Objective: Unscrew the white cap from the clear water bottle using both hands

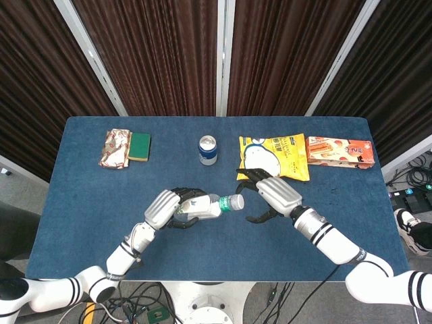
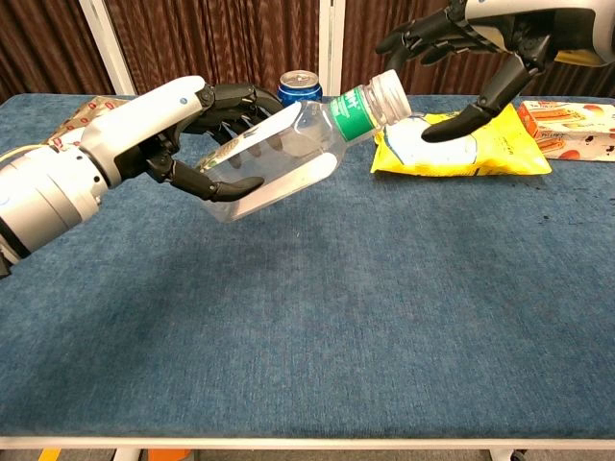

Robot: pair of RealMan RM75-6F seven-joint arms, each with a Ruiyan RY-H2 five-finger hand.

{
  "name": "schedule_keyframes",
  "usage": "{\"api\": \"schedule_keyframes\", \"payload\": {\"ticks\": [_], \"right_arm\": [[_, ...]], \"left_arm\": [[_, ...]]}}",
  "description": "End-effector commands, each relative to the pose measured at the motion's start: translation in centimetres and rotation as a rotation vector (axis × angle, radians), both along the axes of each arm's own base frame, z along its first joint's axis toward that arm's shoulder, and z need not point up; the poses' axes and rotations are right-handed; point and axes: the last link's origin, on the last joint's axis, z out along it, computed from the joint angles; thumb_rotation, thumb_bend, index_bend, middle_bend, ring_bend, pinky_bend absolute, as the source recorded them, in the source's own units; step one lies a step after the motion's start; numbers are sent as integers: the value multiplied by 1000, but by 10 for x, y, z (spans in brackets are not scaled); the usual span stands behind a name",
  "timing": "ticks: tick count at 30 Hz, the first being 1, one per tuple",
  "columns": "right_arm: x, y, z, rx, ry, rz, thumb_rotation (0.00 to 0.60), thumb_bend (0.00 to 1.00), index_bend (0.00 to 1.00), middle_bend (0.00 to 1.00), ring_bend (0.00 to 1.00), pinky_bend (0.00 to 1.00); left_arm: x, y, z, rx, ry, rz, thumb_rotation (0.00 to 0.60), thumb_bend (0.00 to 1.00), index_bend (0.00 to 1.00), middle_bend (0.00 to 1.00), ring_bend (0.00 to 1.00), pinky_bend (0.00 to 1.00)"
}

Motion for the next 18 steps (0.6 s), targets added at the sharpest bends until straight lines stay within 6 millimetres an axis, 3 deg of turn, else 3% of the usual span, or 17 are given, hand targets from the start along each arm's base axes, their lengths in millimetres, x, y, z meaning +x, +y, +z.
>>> {"api": "schedule_keyframes", "payload": {"ticks": [1,18], "right_arm": [[1,1,0,1,-2,3,566,109,318,29,0,0],[8,2,5,-21,-21,33,566,128,317,35,0,0]], "left_arm": [[0,0,0,-1,3,1,600,450,410,439,352,410],[-2,-1,-4,-6,10,4,600,450,410,438,352,410]]}}
